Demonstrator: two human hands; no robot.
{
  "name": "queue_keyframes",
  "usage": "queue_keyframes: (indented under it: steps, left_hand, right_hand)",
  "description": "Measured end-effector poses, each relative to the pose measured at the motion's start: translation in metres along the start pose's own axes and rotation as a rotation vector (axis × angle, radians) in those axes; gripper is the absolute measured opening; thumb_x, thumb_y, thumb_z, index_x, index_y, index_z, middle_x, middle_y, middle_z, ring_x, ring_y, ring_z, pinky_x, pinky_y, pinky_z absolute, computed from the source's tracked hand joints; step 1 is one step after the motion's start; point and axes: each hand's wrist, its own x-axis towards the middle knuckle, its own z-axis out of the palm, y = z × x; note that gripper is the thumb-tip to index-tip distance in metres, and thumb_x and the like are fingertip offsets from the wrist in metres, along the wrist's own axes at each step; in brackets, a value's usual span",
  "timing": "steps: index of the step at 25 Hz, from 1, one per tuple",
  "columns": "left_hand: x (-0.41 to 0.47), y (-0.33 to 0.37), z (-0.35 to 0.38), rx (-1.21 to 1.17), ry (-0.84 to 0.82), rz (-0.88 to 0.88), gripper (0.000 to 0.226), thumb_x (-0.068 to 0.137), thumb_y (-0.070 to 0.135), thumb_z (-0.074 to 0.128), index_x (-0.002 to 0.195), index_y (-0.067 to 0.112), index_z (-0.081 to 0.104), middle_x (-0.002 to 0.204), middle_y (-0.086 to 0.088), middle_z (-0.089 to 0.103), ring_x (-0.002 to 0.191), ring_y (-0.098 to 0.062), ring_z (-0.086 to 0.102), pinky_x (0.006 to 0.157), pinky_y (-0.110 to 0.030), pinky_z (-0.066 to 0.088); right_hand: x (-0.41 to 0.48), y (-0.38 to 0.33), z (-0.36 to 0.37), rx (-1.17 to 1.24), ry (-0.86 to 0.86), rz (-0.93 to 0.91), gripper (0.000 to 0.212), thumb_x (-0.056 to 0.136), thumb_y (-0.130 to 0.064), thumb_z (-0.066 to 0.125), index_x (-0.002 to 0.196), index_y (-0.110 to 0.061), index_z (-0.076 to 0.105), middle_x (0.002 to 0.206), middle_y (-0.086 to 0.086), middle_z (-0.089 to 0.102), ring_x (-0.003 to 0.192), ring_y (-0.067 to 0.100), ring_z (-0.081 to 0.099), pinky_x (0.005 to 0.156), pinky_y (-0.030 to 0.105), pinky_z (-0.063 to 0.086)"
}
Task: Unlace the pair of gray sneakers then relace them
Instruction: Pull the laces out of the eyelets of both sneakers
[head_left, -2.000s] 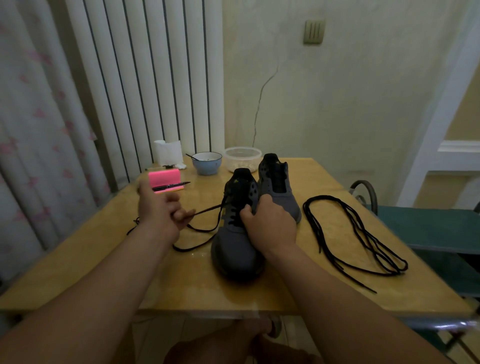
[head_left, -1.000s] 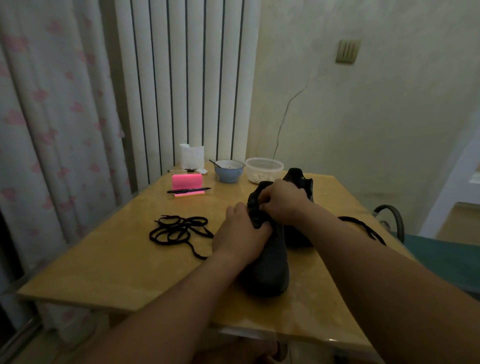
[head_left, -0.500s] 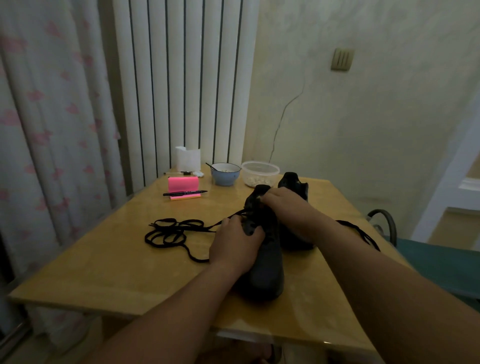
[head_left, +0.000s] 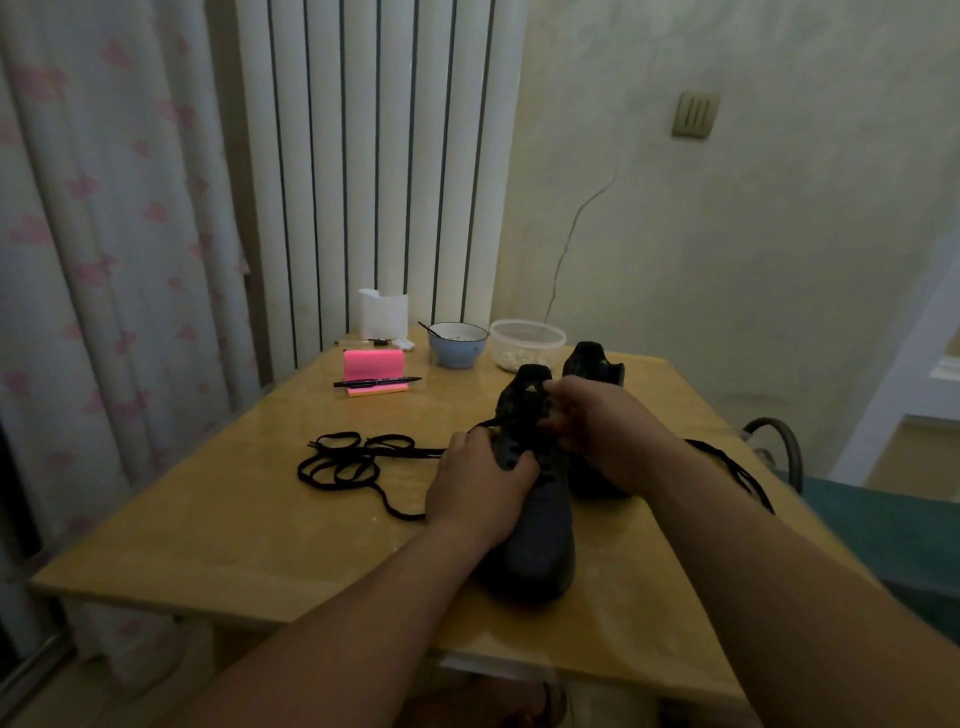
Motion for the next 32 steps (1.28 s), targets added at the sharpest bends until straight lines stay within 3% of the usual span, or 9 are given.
queue_keyframes:
  steps: [4,5,9,10,14,19,24,29,32]
  left_hand:
    - [-0.001,-0.001,0.001,0.002,0.000,-0.011,0.054,0.092,0.063,0.055,0.132,0.026,0.055,0.119,0.004,0.050,0.111,-0.021,0.055,0.093,-0.048,0.054]
    - [-0.001,0.000,0.001,0.002,-0.001,-0.011,0.053,0.092,0.063,0.055,0.132,0.027,0.055,0.119,0.005,0.050,0.110,-0.020,0.055,0.093,-0.047,0.054]
    - [0.001,-0.002,0.001,-0.011,-0.007,-0.009,0.054,0.090,0.065,0.054,0.128,0.026,0.058,0.118,0.004,0.050,0.108,-0.021,0.056,0.093,-0.048,0.054]
    - [0.002,-0.002,0.001,-0.010,-0.008,-0.009,0.055,0.090,0.065,0.054,0.128,0.026,0.058,0.118,0.004,0.050,0.108,-0.021,0.057,0.093,-0.048,0.054]
    - [0.004,-0.003,0.002,-0.007,-0.012,-0.011,0.058,0.090,0.064,0.055,0.132,0.025,0.056,0.121,0.003,0.050,0.110,-0.022,0.057,0.094,-0.048,0.054]
    - [0.003,-0.002,0.002,-0.011,-0.016,-0.026,0.058,0.089,0.065,0.054,0.130,0.025,0.057,0.119,0.003,0.050,0.110,-0.022,0.056,0.094,-0.049,0.055]
    - [0.000,0.001,0.000,0.007,-0.028,-0.015,0.053,0.091,0.064,0.054,0.127,0.025,0.057,0.118,0.002,0.050,0.110,-0.024,0.056,0.094,-0.049,0.054]
    - [0.000,0.000,-0.001,0.015,-0.034,-0.027,0.054,0.091,0.064,0.054,0.128,0.024,0.056,0.119,0.001,0.050,0.111,-0.025,0.056,0.095,-0.050,0.054]
    - [0.000,0.001,0.000,0.016,-0.031,-0.026,0.052,0.092,0.064,0.052,0.124,0.024,0.057,0.117,0.001,0.050,0.109,-0.025,0.056,0.093,-0.050,0.054]
  right_hand:
    - [0.007,-0.030,-0.005,-1.056,-0.021,-0.122,0.034,0.101,-0.038,0.067,0.079,-0.012,0.071,0.069,-0.001,0.061,0.065,0.010,0.056,0.060,0.025,0.041]
    - [0.009,-0.031,-0.009,-0.965,-0.028,-0.185,0.029,0.102,-0.036,0.065,0.085,-0.013,0.072,0.074,-0.001,0.062,0.070,0.011,0.057,0.063,0.025,0.040]
    - [0.012,-0.029,-0.025,0.294,-0.144,-0.152,0.028,0.108,-0.029,0.054,0.088,-0.011,0.061,0.063,0.001,0.049,0.065,0.020,0.057,0.076,0.036,0.046]
    - [0.009,-0.030,-0.027,0.246,-0.181,-0.062,0.031,0.107,-0.033,0.054,0.089,-0.009,0.061,0.060,0.001,0.043,0.058,0.020,0.054,0.073,0.039,0.048]
    - [0.004,-0.042,-0.030,-0.728,-0.211,0.086,0.037,0.105,-0.036,0.061,0.104,-0.001,0.073,0.059,0.004,0.044,0.047,0.014,0.044,0.049,0.028,0.042]
    - [0.005,-0.052,-0.024,0.154,-0.039,-0.289,0.025,0.111,-0.024,0.047,0.100,-0.007,0.061,0.065,-0.001,0.037,0.056,0.013,0.038,0.053,0.026,0.040]
    - [0.009,-0.069,-0.013,0.306,0.094,-0.400,0.026,0.112,-0.028,0.045,0.096,-0.012,0.059,0.062,-0.005,0.037,0.052,0.010,0.032,0.047,0.023,0.026]
    - [0.012,-0.062,-0.002,-0.054,0.196,-0.361,0.018,0.102,-0.025,0.064,0.094,-0.010,0.072,0.052,-0.006,0.033,0.046,0.012,0.027,0.041,0.024,0.022]
    - [0.011,-0.066,-0.022,0.468,0.275,-0.382,0.019,0.108,-0.026,0.053,0.097,-0.013,0.061,0.058,-0.006,0.035,0.048,0.010,0.030,0.045,0.024,0.025]
